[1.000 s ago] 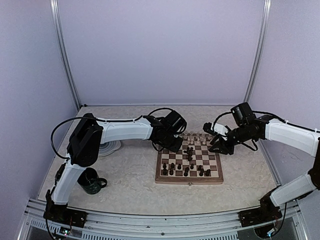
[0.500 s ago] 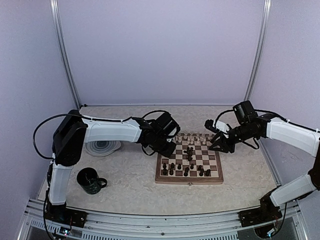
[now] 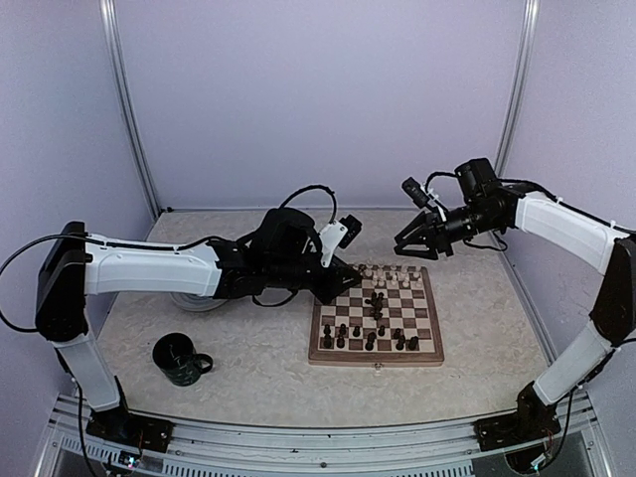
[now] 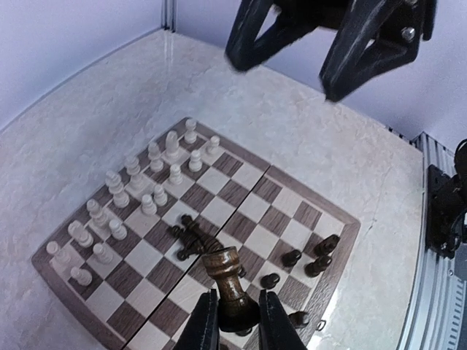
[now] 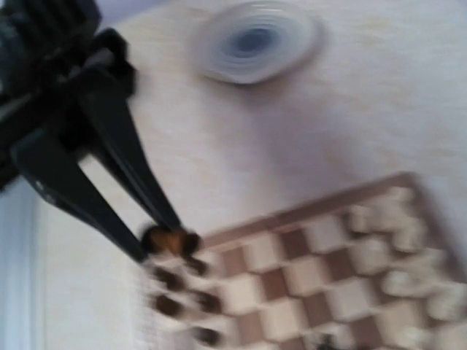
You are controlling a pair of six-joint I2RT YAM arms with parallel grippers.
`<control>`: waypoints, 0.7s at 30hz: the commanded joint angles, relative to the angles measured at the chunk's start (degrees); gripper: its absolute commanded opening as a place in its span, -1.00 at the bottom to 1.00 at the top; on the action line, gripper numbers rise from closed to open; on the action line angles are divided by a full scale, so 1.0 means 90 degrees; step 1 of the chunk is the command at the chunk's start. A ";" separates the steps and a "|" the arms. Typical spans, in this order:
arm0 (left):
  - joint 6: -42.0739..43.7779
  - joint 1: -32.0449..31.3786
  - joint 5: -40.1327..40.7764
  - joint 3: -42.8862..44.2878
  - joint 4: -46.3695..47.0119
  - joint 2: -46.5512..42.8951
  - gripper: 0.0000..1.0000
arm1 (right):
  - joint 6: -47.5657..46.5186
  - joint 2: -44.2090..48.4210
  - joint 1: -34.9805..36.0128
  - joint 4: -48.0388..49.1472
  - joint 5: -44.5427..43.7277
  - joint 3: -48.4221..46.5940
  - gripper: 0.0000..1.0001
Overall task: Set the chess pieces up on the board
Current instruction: Pass from the left arm to the right
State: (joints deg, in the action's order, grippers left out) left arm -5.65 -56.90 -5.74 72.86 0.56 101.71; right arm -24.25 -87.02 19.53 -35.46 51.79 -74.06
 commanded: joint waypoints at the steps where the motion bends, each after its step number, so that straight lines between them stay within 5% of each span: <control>1: 0.0214 -0.0159 -0.0445 -0.0076 0.1032 -0.0116 -0.81 | 0.0389 -0.0606 -0.0045 -0.0898 0.1754 -0.0364 -0.04; 21: 0.0322 -0.0405 -0.0566 0.0459 0.1120 0.0363 -0.80 | 0.0218 -0.1223 0.0272 -0.1190 0.3136 -0.0062 -0.09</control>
State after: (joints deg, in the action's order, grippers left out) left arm -3.31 -60.20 -10.13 74.91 9.85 103.88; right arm -19.88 -97.32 20.84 -43.94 77.08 -75.72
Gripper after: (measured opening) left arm 0.166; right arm 0.466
